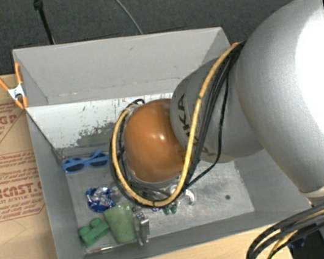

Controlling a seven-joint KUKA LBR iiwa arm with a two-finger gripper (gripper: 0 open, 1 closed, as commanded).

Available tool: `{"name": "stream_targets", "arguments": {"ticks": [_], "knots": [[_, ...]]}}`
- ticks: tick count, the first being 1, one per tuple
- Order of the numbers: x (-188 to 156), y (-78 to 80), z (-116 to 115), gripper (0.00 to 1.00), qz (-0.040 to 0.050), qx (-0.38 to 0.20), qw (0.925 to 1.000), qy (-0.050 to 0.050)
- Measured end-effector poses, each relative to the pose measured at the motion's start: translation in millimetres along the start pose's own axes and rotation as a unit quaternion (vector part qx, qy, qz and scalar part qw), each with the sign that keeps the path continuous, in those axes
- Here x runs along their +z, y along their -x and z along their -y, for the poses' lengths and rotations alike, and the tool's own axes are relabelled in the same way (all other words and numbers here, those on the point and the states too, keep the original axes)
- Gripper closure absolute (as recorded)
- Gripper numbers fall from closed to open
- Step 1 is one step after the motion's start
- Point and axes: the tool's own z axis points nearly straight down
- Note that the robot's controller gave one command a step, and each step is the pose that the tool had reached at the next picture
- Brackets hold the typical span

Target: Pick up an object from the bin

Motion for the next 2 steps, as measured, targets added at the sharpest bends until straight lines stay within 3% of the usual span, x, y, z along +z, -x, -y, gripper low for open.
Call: {"name": "stream_targets", "arguments": {"ticks": [1,2], "knots": [[1.1,-1.0,1.7,1.00,-0.0018,0.002,1.0000,0.000],[-151.5,14.9,29.5,1.00,0.0033,-0.045,0.9990,-0.001]]}}
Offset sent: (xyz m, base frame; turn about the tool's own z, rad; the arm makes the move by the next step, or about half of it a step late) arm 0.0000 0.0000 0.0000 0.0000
